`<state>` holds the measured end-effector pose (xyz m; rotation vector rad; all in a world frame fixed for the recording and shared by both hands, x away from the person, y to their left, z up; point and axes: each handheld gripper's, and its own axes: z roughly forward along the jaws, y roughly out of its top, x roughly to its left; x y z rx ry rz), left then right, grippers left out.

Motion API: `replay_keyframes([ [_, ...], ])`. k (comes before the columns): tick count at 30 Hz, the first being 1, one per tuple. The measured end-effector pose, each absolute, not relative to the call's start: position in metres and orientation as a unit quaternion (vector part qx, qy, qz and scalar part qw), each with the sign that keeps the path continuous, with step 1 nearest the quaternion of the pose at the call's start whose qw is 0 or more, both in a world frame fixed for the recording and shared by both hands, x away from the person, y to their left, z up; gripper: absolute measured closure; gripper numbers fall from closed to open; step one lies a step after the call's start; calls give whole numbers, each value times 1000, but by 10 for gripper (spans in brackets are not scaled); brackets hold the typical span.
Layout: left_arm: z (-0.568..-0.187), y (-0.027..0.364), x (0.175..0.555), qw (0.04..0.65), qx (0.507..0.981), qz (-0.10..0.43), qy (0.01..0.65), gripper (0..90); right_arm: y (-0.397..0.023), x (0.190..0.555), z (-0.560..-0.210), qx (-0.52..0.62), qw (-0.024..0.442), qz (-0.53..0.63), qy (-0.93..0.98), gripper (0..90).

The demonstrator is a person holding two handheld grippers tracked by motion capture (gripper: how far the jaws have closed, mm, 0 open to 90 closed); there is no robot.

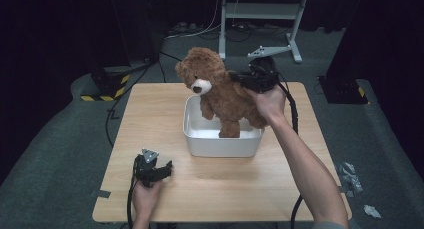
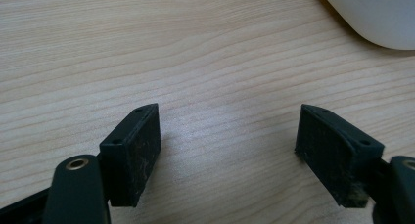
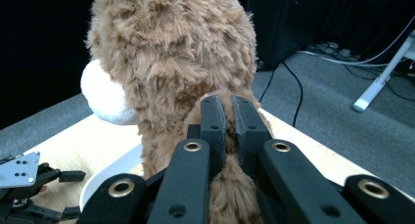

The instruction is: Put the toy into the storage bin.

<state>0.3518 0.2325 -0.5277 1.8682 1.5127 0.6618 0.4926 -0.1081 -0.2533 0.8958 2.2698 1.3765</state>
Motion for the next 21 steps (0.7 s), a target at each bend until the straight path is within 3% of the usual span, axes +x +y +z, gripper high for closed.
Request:
replay_keyframes([
  [21, -528, 232, 352, 322, 708, 252, 576, 248, -94, 495, -266, 311, 155, 477, 807, 855],
])
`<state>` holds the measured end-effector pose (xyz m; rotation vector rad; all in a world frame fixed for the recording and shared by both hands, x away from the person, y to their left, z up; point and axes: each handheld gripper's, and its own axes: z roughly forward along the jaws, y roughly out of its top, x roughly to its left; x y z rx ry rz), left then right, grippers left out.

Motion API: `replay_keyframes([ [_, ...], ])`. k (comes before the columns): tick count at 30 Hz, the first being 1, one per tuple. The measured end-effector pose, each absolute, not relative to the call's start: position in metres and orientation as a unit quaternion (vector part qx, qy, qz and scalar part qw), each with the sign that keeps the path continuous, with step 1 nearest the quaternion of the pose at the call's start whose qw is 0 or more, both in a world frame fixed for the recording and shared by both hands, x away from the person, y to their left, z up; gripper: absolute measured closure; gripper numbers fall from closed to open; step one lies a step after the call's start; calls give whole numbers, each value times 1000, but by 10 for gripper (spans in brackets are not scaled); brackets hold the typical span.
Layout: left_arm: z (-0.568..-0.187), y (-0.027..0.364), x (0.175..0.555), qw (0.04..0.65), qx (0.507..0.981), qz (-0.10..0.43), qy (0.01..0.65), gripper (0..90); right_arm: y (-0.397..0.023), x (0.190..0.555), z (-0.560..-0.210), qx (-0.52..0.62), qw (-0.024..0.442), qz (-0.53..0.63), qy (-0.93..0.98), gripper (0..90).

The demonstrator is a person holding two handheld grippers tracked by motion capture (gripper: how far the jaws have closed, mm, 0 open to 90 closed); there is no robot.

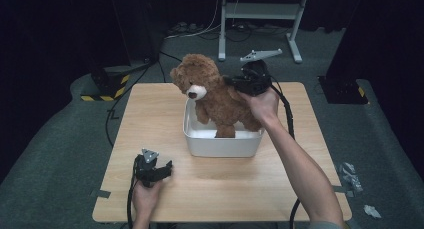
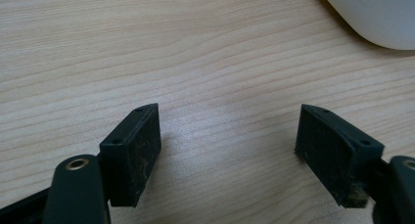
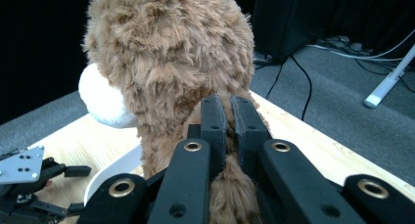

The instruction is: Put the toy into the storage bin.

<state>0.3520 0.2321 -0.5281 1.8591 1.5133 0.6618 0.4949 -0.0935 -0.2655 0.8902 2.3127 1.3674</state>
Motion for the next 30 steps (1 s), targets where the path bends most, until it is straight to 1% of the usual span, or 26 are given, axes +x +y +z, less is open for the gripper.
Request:
replay_keyframes([
  [30, -528, 233, 352, 320, 710, 254, 573, 248, -84, 503, -302, 318, 129, 440, 830, 854],
])
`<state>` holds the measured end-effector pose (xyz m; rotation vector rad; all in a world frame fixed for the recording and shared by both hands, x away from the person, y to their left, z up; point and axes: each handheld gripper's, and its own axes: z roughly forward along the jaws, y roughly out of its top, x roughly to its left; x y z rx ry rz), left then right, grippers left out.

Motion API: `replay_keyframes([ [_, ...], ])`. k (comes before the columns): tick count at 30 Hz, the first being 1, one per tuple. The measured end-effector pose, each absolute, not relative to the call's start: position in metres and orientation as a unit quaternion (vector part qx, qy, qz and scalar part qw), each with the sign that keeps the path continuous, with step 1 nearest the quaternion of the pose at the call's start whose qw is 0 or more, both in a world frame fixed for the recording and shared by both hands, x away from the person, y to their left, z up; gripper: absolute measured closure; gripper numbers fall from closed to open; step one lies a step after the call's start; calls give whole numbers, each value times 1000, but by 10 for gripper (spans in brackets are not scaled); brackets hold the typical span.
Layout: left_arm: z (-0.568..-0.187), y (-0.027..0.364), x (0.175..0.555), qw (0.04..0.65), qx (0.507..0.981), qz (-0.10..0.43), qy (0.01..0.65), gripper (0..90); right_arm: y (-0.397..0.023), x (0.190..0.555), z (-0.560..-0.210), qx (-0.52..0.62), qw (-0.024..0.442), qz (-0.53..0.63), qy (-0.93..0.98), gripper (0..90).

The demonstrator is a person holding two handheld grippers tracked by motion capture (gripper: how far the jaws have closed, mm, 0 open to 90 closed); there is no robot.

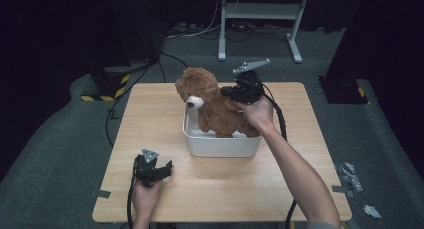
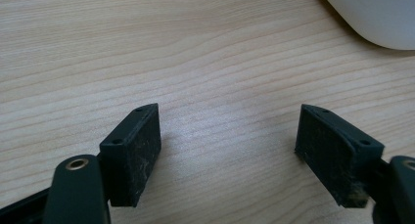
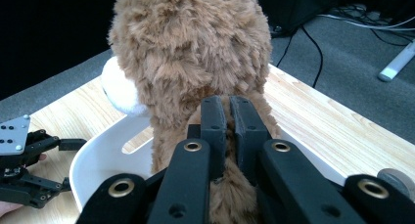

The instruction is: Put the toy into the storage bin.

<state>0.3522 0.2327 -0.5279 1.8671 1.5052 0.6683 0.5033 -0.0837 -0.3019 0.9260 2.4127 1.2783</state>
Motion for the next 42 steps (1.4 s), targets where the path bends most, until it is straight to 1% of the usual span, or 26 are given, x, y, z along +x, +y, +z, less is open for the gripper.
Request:
replay_keyframes([
  [9, -528, 233, 352, 320, 710, 254, 573, 248, -85, 504, -303, 326, 124, 436, 830, 854],
  [22, -528, 233, 352, 320, 711, 254, 573, 248, -84, 506, -308, 324, 137, 418, 838, 846],
  [34, -528, 233, 352, 318, 711, 253, 574, 248, -81, 509, -314, 326, 136, 394, 849, 830],
  [39, -528, 233, 352, 319, 711, 253, 574, 248, -80, 507, -316, 320, 153, 380, 854, 831],
  [42, -528, 233, 352, 317, 712, 254, 573, 248, -81, 508, -318, 318, 152, 379, 856, 832],
])
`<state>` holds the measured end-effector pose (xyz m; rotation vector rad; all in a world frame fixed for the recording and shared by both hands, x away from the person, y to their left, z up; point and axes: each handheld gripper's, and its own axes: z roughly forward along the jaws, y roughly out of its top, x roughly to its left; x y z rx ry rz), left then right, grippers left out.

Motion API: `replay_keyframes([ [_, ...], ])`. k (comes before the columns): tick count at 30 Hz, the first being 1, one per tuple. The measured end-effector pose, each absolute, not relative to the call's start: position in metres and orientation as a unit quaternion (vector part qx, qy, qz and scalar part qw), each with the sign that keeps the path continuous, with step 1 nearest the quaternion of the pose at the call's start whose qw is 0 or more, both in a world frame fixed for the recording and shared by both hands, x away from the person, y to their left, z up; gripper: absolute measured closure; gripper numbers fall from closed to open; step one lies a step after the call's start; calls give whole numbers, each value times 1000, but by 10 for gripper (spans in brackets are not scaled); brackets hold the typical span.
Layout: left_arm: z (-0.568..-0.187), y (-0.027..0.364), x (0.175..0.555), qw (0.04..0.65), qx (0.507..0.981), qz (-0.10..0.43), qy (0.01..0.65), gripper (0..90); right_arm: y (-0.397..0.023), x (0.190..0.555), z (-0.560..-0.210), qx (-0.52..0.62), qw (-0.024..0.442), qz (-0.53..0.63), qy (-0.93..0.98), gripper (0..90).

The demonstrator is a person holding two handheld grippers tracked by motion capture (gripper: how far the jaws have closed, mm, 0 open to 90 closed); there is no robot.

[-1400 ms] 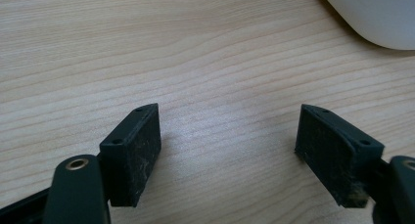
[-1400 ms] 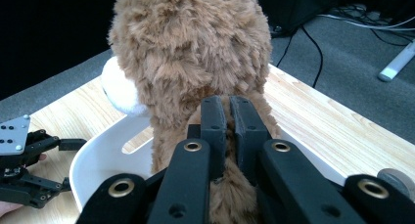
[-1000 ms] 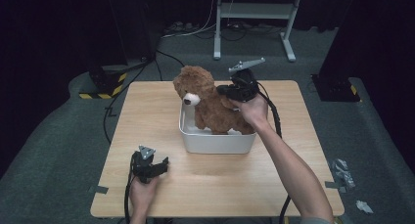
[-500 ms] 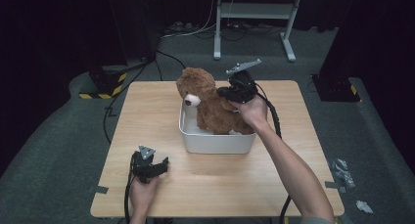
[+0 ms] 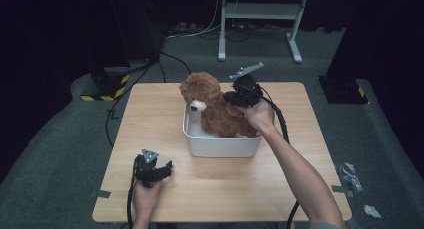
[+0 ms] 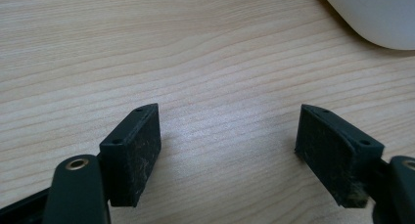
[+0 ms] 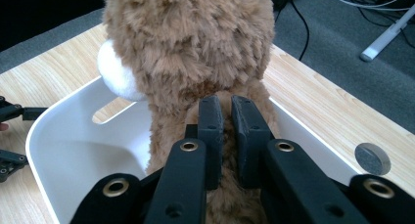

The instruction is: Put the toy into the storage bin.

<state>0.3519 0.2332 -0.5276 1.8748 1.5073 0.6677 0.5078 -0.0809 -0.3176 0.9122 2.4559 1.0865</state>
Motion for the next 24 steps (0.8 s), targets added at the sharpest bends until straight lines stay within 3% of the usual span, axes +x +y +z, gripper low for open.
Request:
replay_keyframes([
  [24, -528, 233, 352, 317, 713, 254, 572, 248, -114, 505, -324, 343, 156, 409, 831, 873],
])
